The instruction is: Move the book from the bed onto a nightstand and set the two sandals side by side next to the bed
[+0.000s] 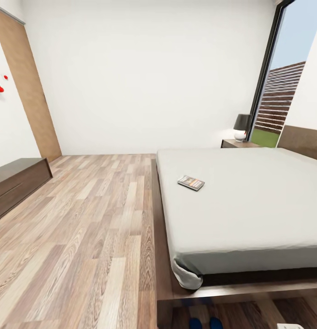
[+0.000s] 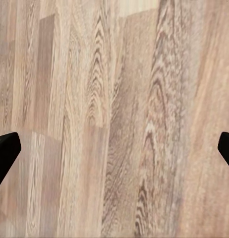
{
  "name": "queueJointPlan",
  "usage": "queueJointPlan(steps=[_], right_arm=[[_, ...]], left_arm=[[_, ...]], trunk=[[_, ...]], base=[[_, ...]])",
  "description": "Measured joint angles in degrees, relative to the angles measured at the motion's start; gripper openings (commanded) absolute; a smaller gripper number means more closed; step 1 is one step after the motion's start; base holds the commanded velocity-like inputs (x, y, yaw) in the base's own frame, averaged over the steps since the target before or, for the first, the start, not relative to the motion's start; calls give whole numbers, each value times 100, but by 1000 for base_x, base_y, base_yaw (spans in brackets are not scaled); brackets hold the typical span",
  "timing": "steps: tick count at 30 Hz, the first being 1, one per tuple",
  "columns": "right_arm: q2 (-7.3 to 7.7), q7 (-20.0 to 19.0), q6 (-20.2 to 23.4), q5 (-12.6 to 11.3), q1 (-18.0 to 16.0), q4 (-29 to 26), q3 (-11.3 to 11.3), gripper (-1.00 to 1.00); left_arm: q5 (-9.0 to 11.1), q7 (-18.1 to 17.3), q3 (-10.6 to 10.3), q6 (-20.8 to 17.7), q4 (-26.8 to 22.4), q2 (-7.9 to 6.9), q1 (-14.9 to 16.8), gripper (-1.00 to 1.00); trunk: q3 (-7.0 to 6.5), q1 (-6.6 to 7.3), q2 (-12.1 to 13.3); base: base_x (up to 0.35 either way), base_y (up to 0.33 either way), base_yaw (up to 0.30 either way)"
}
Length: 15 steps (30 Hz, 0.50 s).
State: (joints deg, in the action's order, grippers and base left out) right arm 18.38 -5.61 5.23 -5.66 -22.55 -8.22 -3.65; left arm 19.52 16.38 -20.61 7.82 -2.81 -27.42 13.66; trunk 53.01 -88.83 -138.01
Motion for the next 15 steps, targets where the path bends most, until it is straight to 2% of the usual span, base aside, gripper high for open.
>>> queueJointPlan(steps=[15], right_arm=[[-3, -1, -2, 0, 5, 4, -81, 100]], left_arm=[[-2, 0, -2, -4, 0, 1, -4, 100]], trunk=[[-269, 330, 602]], base=[[0, 0, 0]])
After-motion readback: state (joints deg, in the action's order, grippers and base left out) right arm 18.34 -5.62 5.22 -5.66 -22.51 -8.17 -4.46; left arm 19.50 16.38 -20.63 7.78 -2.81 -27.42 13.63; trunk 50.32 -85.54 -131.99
